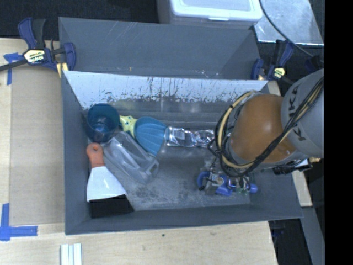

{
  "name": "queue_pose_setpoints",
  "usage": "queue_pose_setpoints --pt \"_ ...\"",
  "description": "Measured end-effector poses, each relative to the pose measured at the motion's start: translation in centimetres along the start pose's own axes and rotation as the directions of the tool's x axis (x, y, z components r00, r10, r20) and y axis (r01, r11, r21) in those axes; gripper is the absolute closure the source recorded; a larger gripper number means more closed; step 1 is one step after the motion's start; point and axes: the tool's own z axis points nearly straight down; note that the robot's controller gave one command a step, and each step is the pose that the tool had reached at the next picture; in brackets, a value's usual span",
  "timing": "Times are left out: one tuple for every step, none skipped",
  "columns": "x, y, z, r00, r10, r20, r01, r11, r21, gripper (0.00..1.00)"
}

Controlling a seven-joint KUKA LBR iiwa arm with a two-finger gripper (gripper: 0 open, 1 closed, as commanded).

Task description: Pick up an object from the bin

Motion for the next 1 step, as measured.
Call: queue_pose_setpoints --pt "-0.39 1.42 -3.04 1.0 0.001 0.011 -0.001 1.0 -0.003 1.0"
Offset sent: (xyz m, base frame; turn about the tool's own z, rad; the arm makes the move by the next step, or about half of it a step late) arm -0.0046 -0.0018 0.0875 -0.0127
